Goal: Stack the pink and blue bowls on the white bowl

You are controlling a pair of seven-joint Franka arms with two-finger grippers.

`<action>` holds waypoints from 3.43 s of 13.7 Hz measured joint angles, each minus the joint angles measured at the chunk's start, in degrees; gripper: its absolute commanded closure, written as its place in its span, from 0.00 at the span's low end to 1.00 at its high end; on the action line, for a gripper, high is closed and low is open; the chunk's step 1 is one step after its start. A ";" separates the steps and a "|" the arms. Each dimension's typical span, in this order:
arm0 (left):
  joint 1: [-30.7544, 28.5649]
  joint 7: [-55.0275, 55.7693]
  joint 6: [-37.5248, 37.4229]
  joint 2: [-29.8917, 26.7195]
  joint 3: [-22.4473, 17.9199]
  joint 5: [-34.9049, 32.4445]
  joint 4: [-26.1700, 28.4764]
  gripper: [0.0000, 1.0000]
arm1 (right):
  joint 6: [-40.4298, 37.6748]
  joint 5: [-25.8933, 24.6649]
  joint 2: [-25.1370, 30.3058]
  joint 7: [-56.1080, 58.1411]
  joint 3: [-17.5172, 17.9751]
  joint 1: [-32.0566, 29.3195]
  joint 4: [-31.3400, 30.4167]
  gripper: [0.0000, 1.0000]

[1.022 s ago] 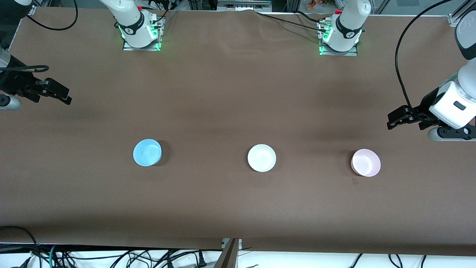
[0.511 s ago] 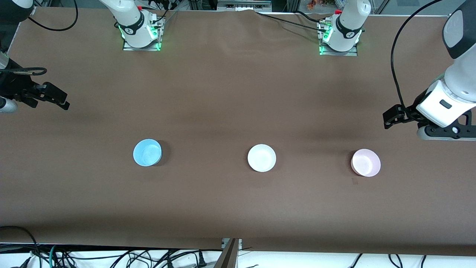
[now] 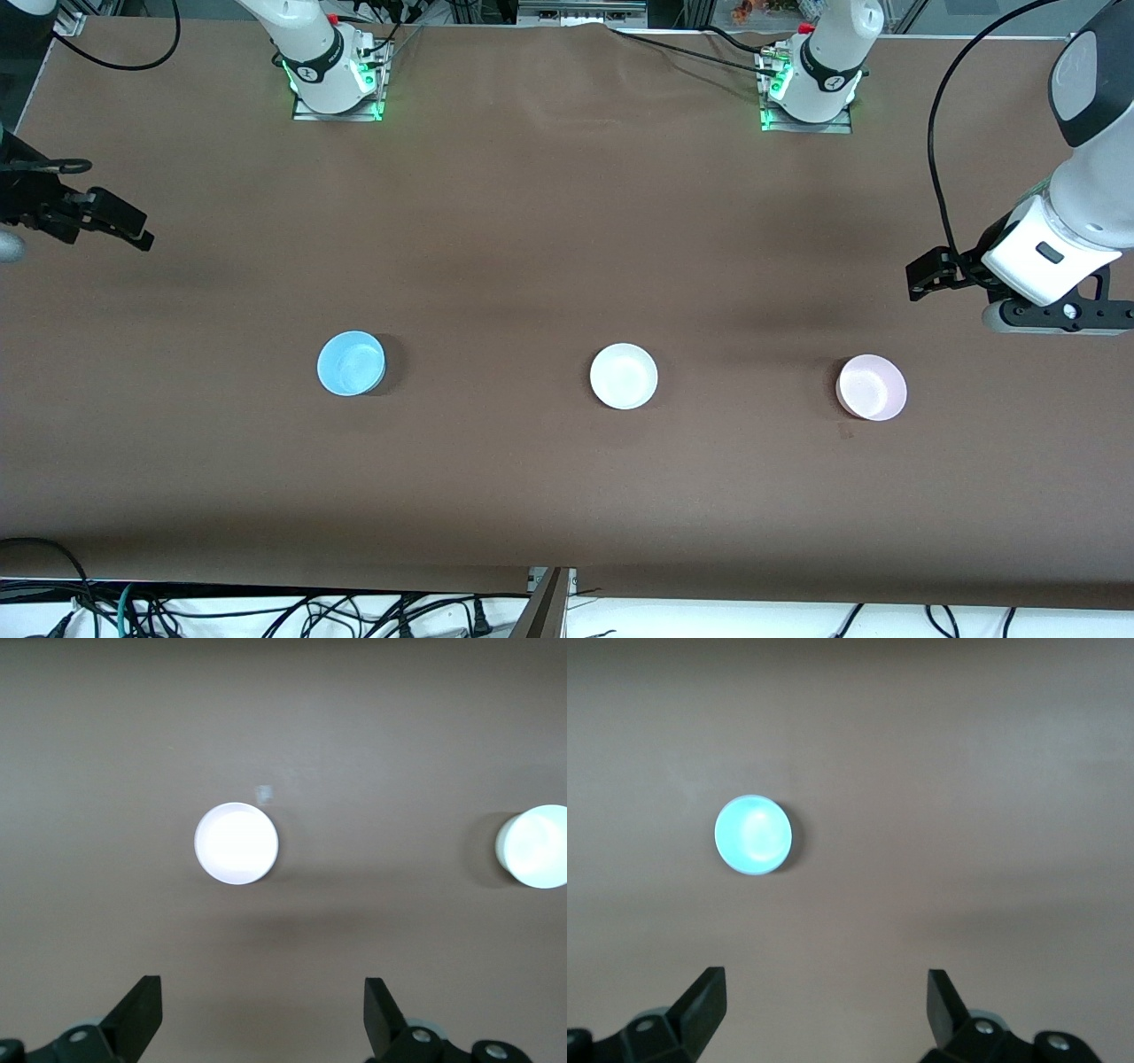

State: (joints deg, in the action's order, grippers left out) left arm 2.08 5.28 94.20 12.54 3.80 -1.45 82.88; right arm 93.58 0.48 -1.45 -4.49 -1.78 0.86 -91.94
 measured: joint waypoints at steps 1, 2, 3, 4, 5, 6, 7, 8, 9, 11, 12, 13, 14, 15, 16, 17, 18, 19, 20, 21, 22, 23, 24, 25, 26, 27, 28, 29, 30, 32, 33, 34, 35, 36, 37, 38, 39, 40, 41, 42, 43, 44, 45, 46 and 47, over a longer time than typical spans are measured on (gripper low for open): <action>-0.13 -0.33 0.00 0.07 0.00 0.56 0.02 0.00 | -2.49 0.01 0.45 0.00 0.28 0.05 0.02 0.00; -0.23 -0.93 0.00 0.10 0.00 0.72 0.05 0.00 | -4.38 0.01 0.89 0.00 0.57 0.12 0.02 0.00; -0.39 -1.30 -0.01 0.11 -0.01 0.79 0.15 0.00 | -5.47 0.02 1.26 0.00 0.89 0.16 0.02 0.00; -0.72 -1.46 0.00 0.13 -0.04 0.94 0.30 0.00 | -5.89 0.02 1.47 0.00 1.18 0.18 0.02 0.00; -1.25 -2.01 0.03 0.14 -0.06 1.17 0.50 0.00 | -6.04 0.02 1.52 0.00 1.42 0.20 0.02 0.00; -1.80 -2.72 0.17 0.16 -0.07 1.36 0.78 0.00 | -6.08 0.03 1.51 0.00 1.58 0.22 0.01 0.00; -2.17 -3.40 0.47 0.19 -0.07 1.41 1.15 0.00 | -6.11 0.03 1.52 0.00 1.65 0.23 -0.02 0.00; -2.35 -3.63 0.94 0.25 -0.09 1.42 1.58 0.00 | -6.12 0.03 1.52 0.00 1.67 0.23 -0.11 0.00; -2.48 -3.68 1.46 0.35 -0.09 1.43 1.89 0.00 | -6.12 0.03 1.52 0.00 1.67 0.23 -0.17 0.00; -3.16 -3.83 2.51 0.46 -0.10 1.43 2.29 0.00 | -6.12 0.04 1.52 0.00 1.67 0.23 -0.18 0.00; -3.49 -4.13 2.68 0.47 -0.10 1.43 2.37 0.00 | -6.12 0.04 1.52 0.00 1.67 0.23 -0.18 0.00; -3.68 -4.36 2.73 0.48 -0.10 1.43 2.41 0.00 | -6.11 0.04 1.52 0.00 1.67 0.23 -0.18 0.00; -3.71 -4.42 2.78 0.49 -0.10 1.43 2.44 0.00 | -6.11 0.04 1.52 0.00 1.67 0.23 -0.18 0.00; -3.71 -4.43 2.95 0.51 -0.10 1.43 2.47 0.00 | -6.09 0.04 1.52 0.00 1.67 0.23 -0.18 0.00; -3.72 -4.43 3.29 0.56 -0.10 1.43 2.55 0.00 | -6.05 0.04 1.52 0.00 1.67 0.23 -0.18 0.00; -3.76 -4.43 3.75 0.65 -0.10 1.43 2.75 0.00 | -6.00 0.04 1.52 0.00 1.66 0.23 -0.18 0.00; -3.81 -4.43 4.51 0.78 -0.10 1.43 3.18 0.00 | -5.97 0.04 1.52 0.00 1.65 0.23 -0.18 0.00; -3.86 -4.43 5.39 0.85 -0.10 1.43 3.95 0.00 | -5.95 0.04 1.52 0.00 1.65 0.23 -0.18 0.00; -3.92 -4.43 6.11 0.91 -0.10 1.43 4.73 0.00 | -5.94 0.04 1.52 0.00 1.64 0.23 -0.18 0.00; -3.98 -4.43 6.58 0.94 -0.10 1.43 5.21 0.00 | -5.92 0.04 1.52 0.00 1.64 0.23 -0.18 0.00; -4.04 -4.43 6.88 0.94 -0.10 1.43 5.44 0.00 | -5.87 0.04 1.52 0.00 1.64 0.23 -0.18 0.00; -4.08 -4.43 6.97 0.93 -0.10 1.43 5.50 0.00 | -5.82 0.04 1.52 0.00 1.64 0.22 -0.18 0.00; -4.11 -4.43 7.15 0.95 -0.10 1.43 5.59 0.00 | -5.80 0.04 1.52 0.00 1.63 0.22 -0.18 0.00; -4.13 -4.43 7.73 1.03 -0.10 1.43 5.85 0.00 | -5.74 0.04 1.52 0.00 1.63 0.22 -0.18 0.00; -4.15 -4.43 8.77 1.33 -0.10 1.43 6.23 0.00 | -5.65 0.04 1.52 0.00 1.63 0.22 -0.18 0.00; -4.15 -4.43 10.15 1.89 -0.10 1.43 6.87 0.00 | -5.58 0.04 1.52 0.00 1.63 0.22 -0.18 0.00; -4.16 -4.43 11.71 2.64 -0.10 1.43 7.57 0.00 | -5.54 0.04 1.52 0.00 1.63 0.22 -0.18 0.00; -4.16 -4.43 13.52 3.54 -0.10 1.43 8.33 0.00 | -5.49 0.04 1.52 0.00 1.63 0.22 -0.18 0.00; -4.16 -4.43 15.41 4.45 -0.10 1.43 9.20 0.00 | -5.44 0.04 1.52 0.00 1.63 0.22 -0.18 0.00; -4.15 -4.43 19.52 6.21 -0.04 1.43 11.00 0.00 | -5.30 0.04 1.52 0.00 1.63 0.22 -0.18 0.00; -4.08 -4.43 21.25 7.09 0.01 1.43 11.77 0.00 | -5.16 0.04 1.52 0.00 1.63 0.22 -0.18 0.00; -3.94 -4.43 22.80 7.94 0.04 1.43 12.30 0.00 | -5.09 0.04 1.52 0.00 1.63 0.22 -0.18 0.00; -3.73 -4.43 24.03 8.68 0.08 1.43 12.66 0.00 | -5.05 0.04 1.52 0.00 1.63 0.22 -0.18 0.00; -3.51 -4.43 25.17 9.25 0.10 1.43 13.10 0.00 | -5.02 0.04 1.52 0.00 1.63 0.22 -0.18 0.00; -3.37 -4.43 26.44 9.68 0.11 1.43 13.65 0.00 | -4.99 0.04 1.52 0.00 1.63 0.22 -0.18 0.00; -3.27 -4.43 28.32 10.00 0.12 1.43 14.62 0.00 | -4.98 0.04 1.52 0.00 1.63 0.22 -0.18 0.00; -3.15 -4.43 30.64 10.22 0.13 1.43 16.01 0.00 | -4.97 0.04 1.52 0.00 1.63 0.22 -0.18 0.00; -3.01 -4.43 33.34 10.49 0.15 1.43 17.71 0.00 | -4.97 0.04 1.52 0.00 1.63 0.22 -0.18 0.00; -2.90 -4.43 35.52 10.92 0.15 1.43 19.21 0.00 | -4.95 0.04 1.52 0.00 1.63 0.22 -0.18 0.00; -2.88 -4.43 36.85 11.53 0.15 1.43 20.19 0.00 | -4.89 0.04 1.52 0.00 1.63 0.22 -0.18 0.00; -2.88 -4.43 37.55 12.17 0.15 1.43 20.74 0.00 | -4.79 0.04 1.52 0.00 1.63 0.22 -0.18 0.00; -2.88 -4.43 37.79 12.74 0.15 1.43 20.86 0.00 | -4.72 0.04 1.52 0.00 1.63 0.22 -0.18 0.00; -2.88 -4.43 38.07 13.22 0.14 1.36 20.88 0.00 | -4.69 0.04 1.52 0.00 1.63 0.22 -0.18 0.00; -2.88 -4.43 38.66 13.57 0.14 1.07 20.91 0.00 | -4.67 0.04 1.52 0.00 1.63 0.22 -0.18 0.00; -2.88 -4.43 39.17 13.94 0.14 0.33 20.98 0.00 | -4.66 0.04 1.52 0.00 1.63 0.22 -0.18 0.00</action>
State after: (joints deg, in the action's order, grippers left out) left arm -0.80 0.85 133.37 26.48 3.95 -1.13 103.86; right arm 88.92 0.52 0.07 -4.49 -0.15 1.08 -92.12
